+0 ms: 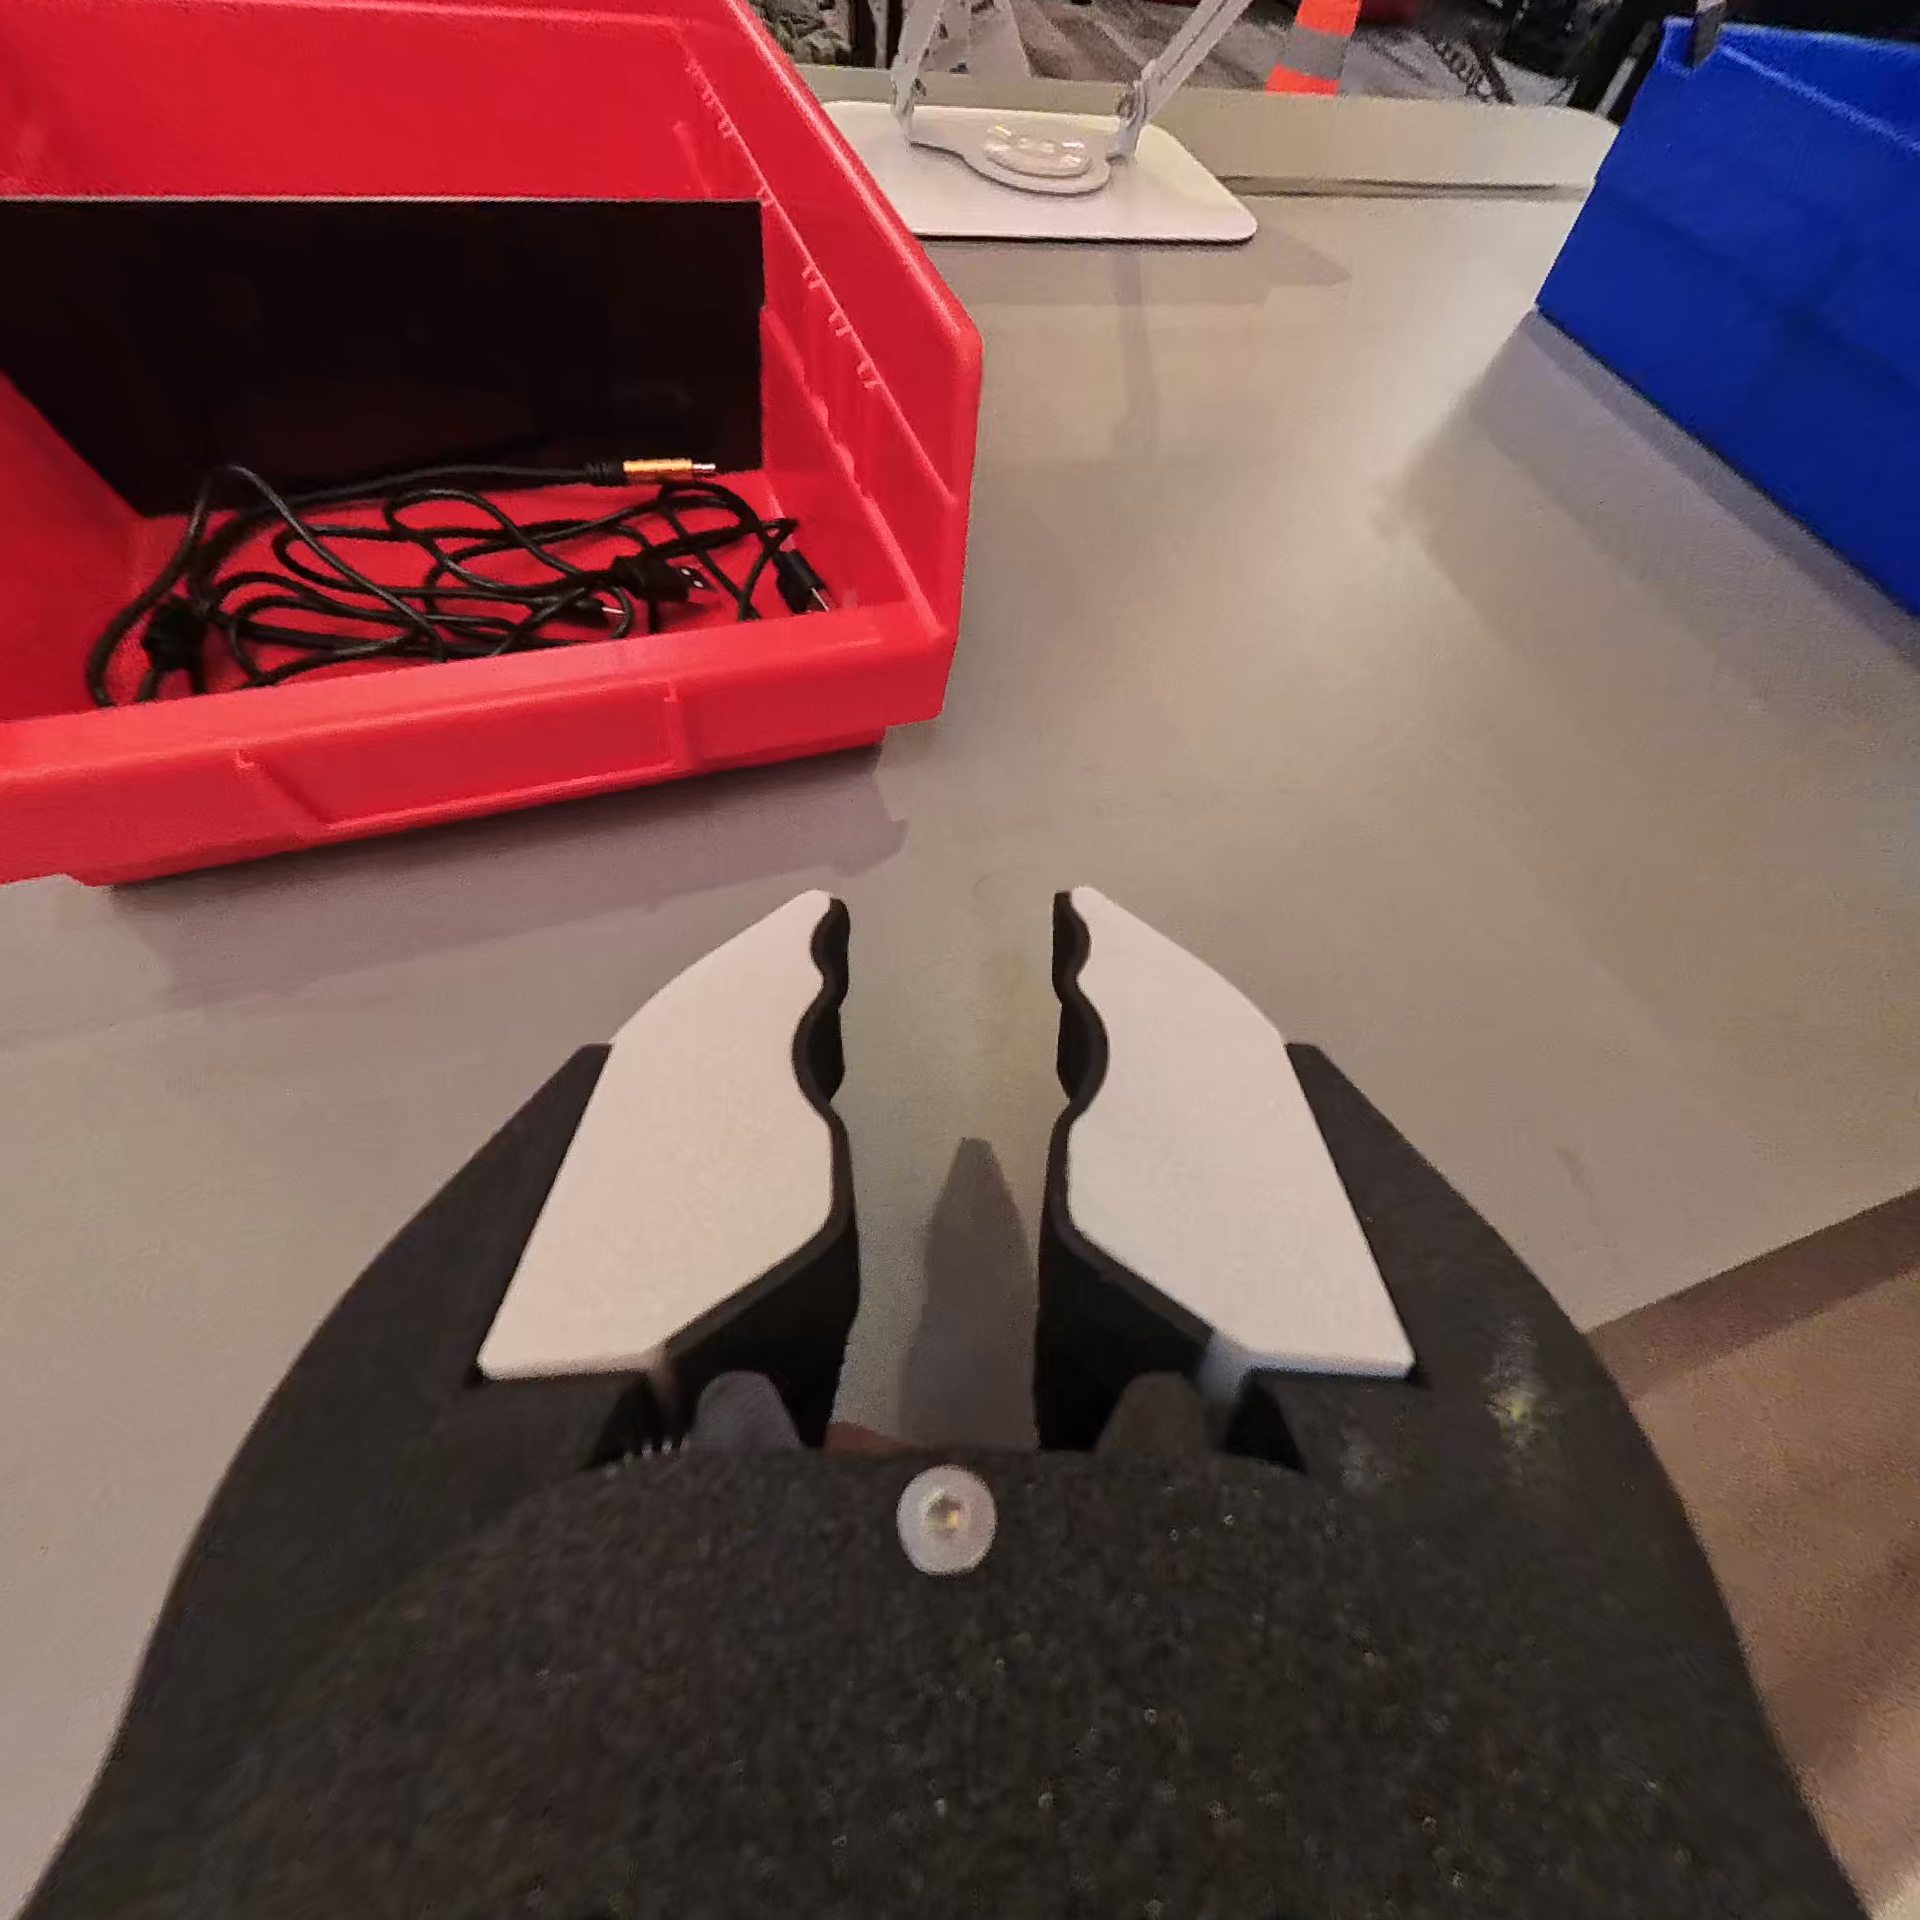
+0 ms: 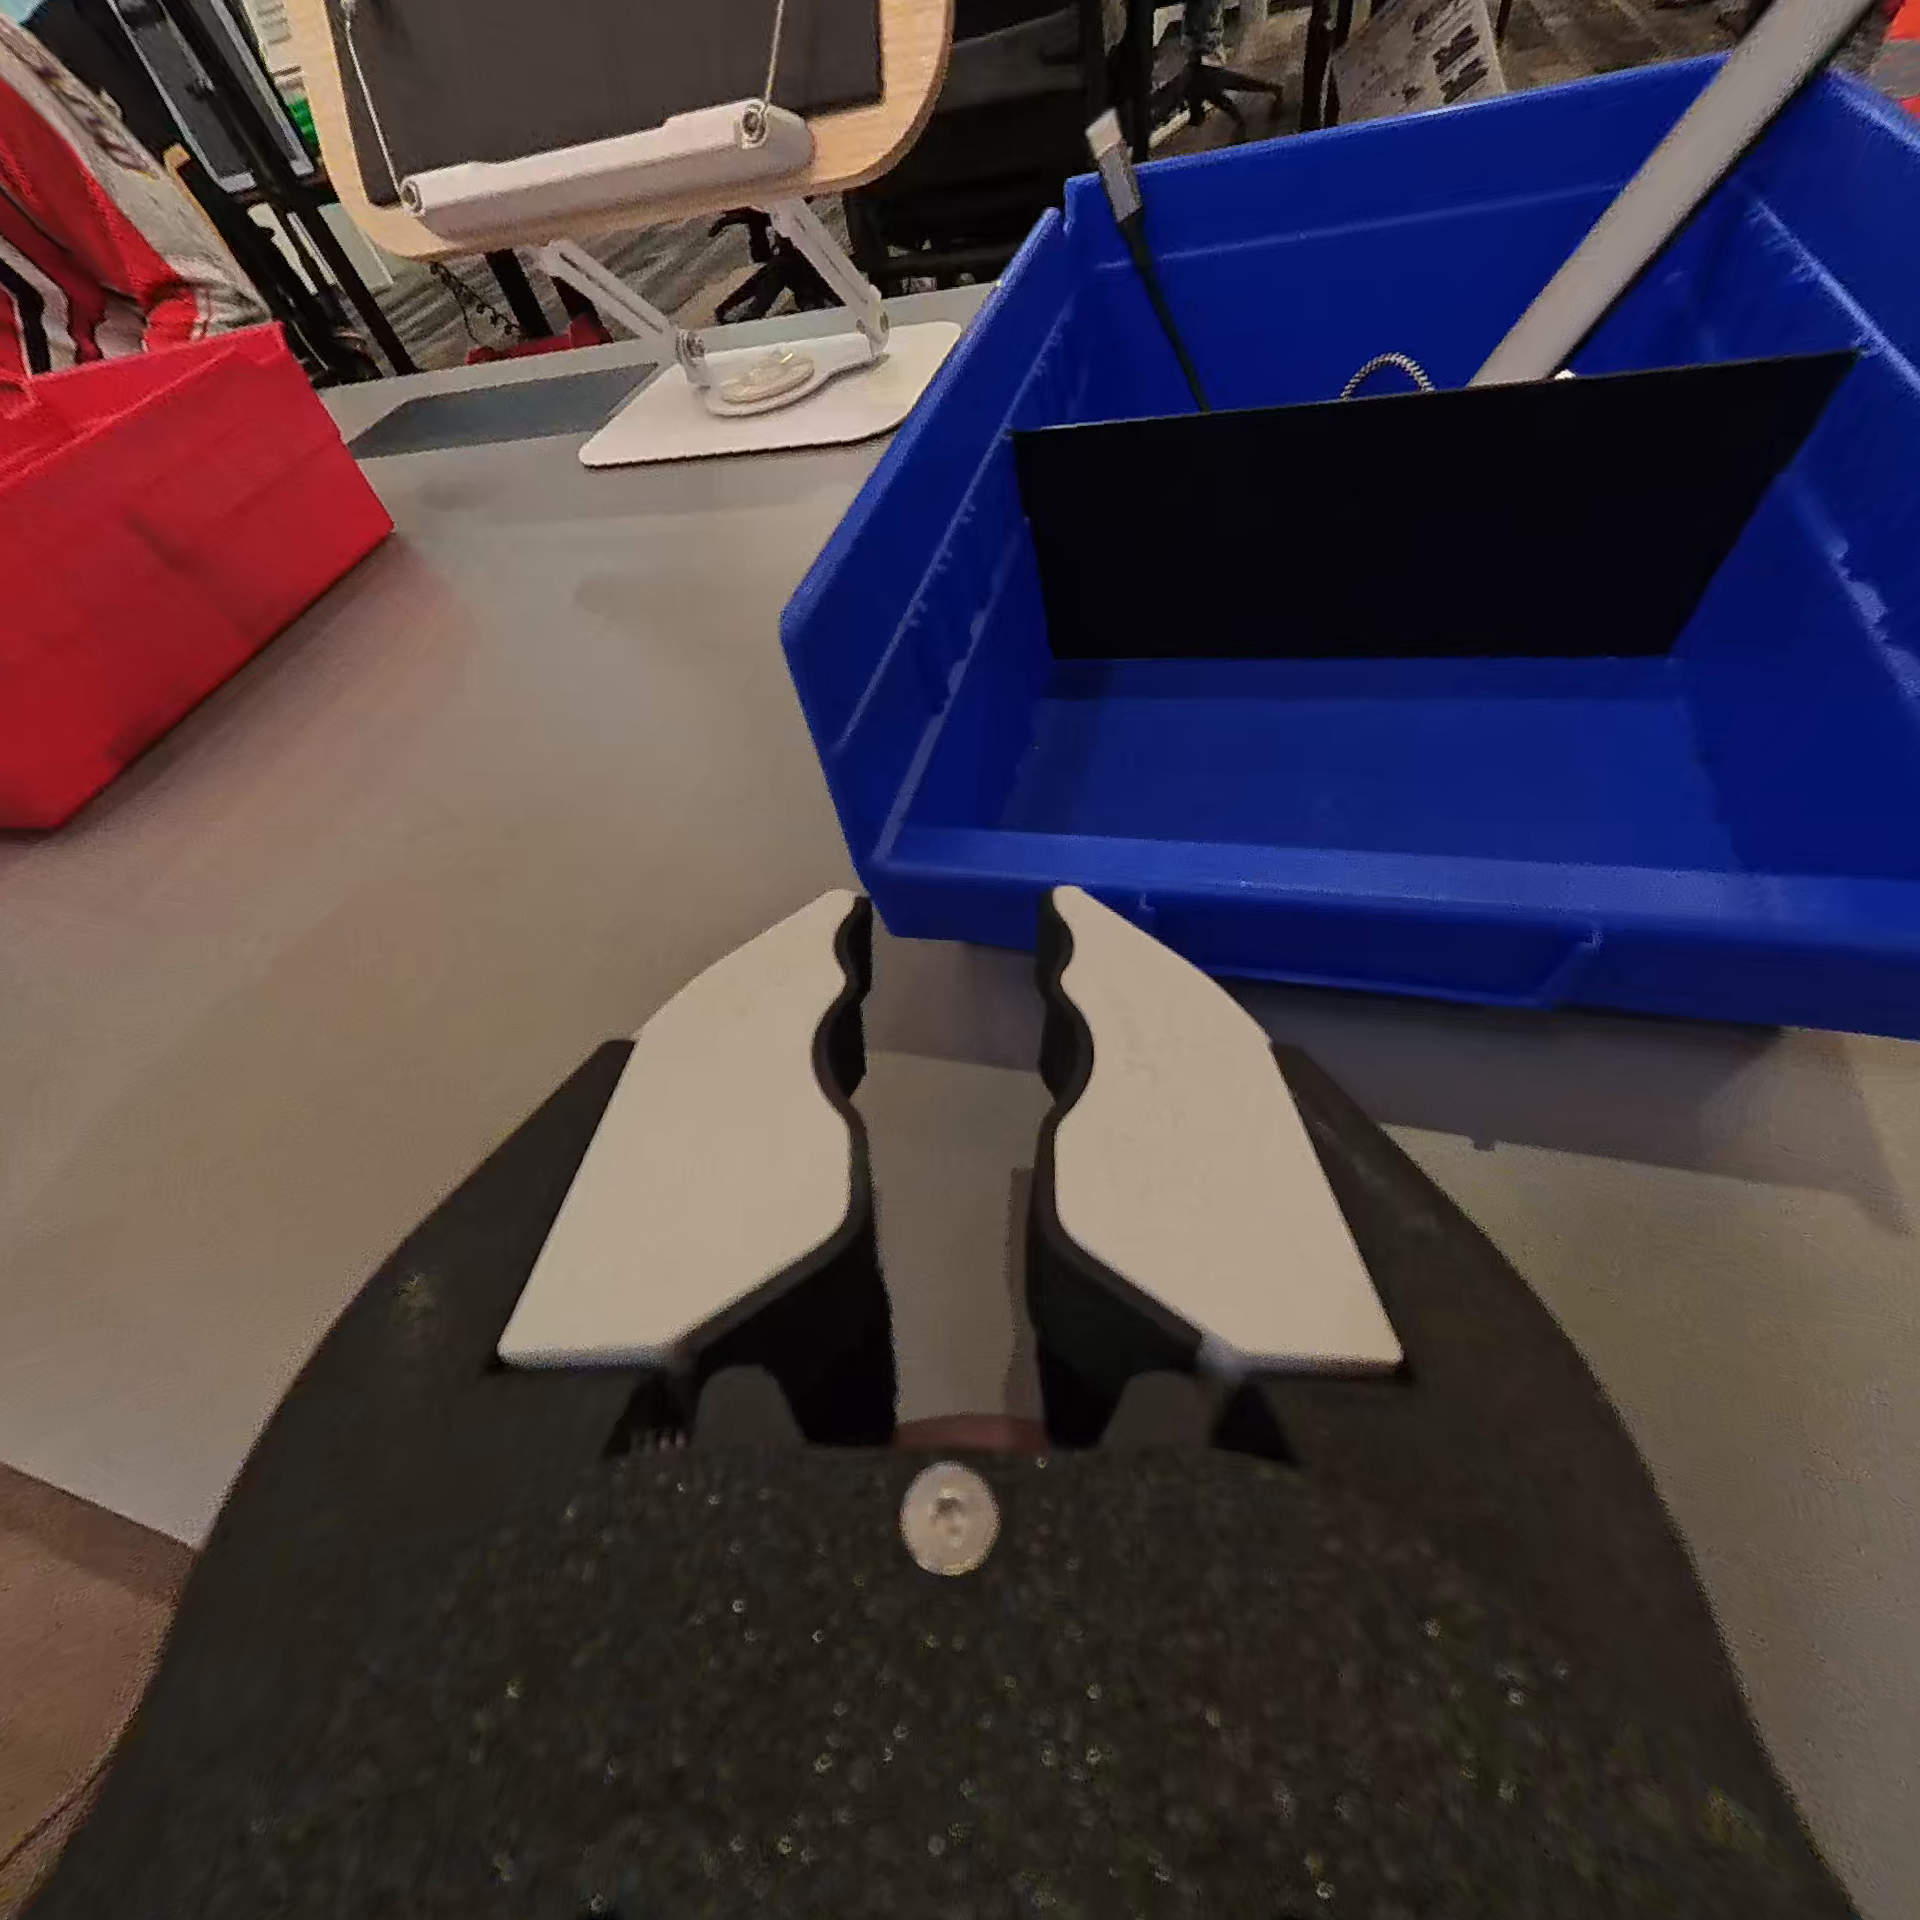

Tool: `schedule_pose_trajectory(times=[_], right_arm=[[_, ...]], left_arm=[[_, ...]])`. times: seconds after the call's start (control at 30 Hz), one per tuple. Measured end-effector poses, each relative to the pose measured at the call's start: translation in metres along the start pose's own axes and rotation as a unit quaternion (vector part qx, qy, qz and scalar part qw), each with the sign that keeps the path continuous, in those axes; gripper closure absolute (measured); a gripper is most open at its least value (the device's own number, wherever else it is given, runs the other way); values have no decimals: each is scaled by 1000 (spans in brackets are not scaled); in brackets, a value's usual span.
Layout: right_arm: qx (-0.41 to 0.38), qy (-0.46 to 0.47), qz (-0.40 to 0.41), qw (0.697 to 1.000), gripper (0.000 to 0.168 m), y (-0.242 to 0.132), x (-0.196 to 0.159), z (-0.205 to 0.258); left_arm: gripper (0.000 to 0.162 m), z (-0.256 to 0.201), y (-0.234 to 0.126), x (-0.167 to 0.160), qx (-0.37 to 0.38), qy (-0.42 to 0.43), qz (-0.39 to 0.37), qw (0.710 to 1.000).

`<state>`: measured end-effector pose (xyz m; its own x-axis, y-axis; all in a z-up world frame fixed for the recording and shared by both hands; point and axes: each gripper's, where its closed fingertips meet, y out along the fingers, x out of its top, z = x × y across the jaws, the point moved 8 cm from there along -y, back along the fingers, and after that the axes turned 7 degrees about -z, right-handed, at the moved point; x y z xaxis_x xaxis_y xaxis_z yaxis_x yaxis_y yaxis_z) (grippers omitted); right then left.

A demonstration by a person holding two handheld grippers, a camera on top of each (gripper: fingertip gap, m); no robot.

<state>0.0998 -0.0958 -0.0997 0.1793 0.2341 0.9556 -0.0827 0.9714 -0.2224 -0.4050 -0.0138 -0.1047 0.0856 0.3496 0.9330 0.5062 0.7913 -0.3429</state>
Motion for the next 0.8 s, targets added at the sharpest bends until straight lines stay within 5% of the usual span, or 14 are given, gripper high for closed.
schedule_pose_trajectory(times=[0.8], right_arm=[[28, 41, 24, 998, 141, 6, -6, 0]], left_arm=[[125, 1, 18, 4, -24, 9, 16, 1000]])
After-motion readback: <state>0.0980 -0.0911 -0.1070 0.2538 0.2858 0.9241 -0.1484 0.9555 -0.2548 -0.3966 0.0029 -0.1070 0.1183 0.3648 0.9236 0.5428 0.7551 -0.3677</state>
